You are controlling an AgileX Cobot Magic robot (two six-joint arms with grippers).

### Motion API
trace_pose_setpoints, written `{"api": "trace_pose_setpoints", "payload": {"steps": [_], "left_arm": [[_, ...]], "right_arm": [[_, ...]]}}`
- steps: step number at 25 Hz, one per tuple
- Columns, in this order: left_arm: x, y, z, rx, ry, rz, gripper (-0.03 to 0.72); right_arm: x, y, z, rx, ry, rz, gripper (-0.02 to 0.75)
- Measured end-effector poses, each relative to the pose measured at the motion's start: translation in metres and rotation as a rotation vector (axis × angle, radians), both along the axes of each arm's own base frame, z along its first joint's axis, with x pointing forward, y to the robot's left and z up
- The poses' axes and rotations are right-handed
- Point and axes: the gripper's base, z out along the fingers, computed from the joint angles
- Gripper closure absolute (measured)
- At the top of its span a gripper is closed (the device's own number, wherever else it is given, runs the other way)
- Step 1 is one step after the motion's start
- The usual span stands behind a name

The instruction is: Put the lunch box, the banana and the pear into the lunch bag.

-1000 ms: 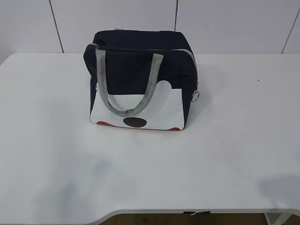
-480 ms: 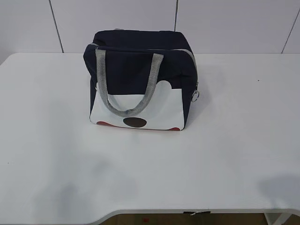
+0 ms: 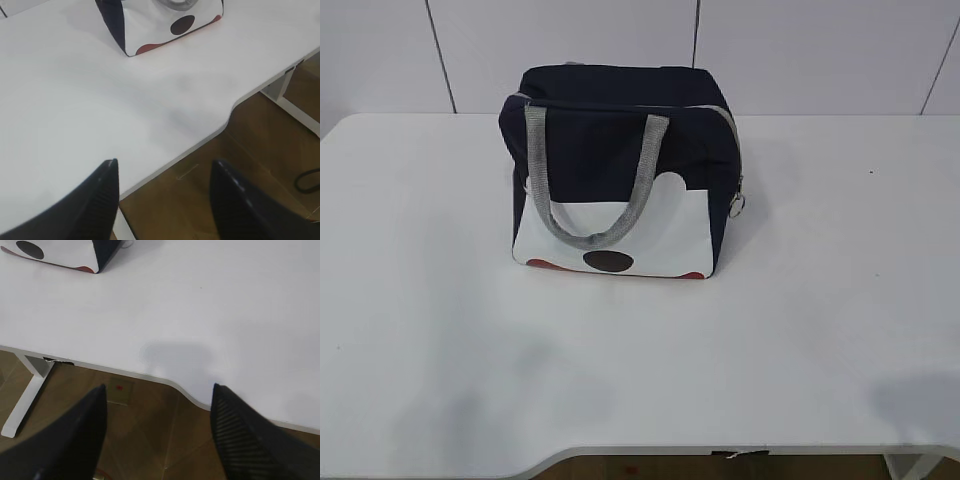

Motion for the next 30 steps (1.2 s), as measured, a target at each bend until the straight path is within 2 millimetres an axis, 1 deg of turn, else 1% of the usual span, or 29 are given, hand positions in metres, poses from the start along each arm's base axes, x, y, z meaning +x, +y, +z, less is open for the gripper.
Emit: {"api": "trace_pose_setpoints", "payload": {"steps": [5,13,30], "left_arm": [[0.0015,-0.0017,0.0,0.0,0.0,0.123,0.254],[0.0045,-0.0042,0.0,-0.001,0.0,0.332,0.255],[0.0048,-0.0045,0.0,-0.003,0.0,0.349,0.265]], "right_arm": [[0.0,0.0001,0.0,0.001,0.0,0.001,0.218],[0.0006,0.0011,0.0,0.002,0.0,-0.078,0.218],[0.0006,0.0011,0.0,0.002,0.0,-0.078,0.218]]}}
